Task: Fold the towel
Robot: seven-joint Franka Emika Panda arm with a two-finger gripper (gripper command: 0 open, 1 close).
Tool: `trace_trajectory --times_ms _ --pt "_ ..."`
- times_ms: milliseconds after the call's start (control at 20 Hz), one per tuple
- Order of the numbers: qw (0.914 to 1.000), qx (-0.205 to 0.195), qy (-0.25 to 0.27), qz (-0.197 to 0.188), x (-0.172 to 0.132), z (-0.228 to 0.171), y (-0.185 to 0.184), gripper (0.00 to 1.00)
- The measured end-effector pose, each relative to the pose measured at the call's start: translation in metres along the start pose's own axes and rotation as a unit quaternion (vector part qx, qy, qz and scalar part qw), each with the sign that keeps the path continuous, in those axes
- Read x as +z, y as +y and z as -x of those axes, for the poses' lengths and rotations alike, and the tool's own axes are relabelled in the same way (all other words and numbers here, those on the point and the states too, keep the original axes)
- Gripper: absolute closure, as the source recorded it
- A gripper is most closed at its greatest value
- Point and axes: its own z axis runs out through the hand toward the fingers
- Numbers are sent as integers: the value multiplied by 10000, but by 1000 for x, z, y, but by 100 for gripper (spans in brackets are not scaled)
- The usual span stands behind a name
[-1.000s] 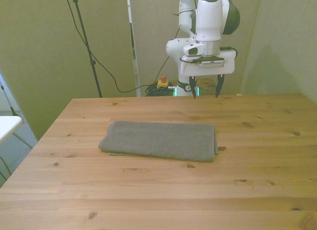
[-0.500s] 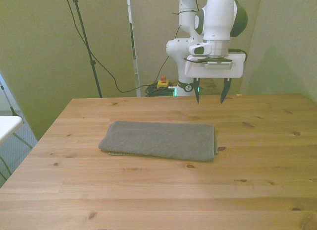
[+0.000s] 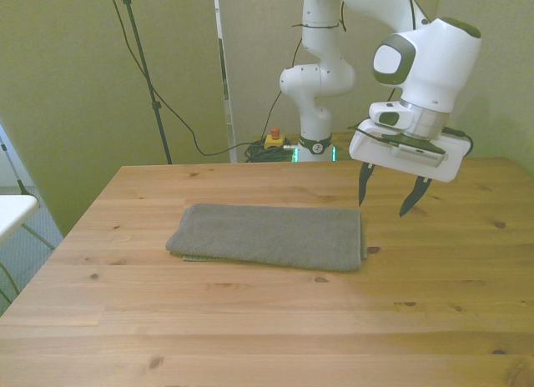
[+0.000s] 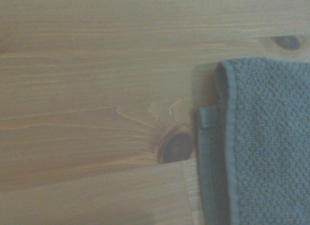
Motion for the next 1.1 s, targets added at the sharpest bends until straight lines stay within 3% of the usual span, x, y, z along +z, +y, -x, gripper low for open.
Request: trace_trajectory --times_ms 350,550,1100 --pt "9994 -64 133 301 24 1 -27 0" --pt "9983 -64 389 425 31 3 -31 0" --pt "9972 -52 475 568 47 1 -30 0"
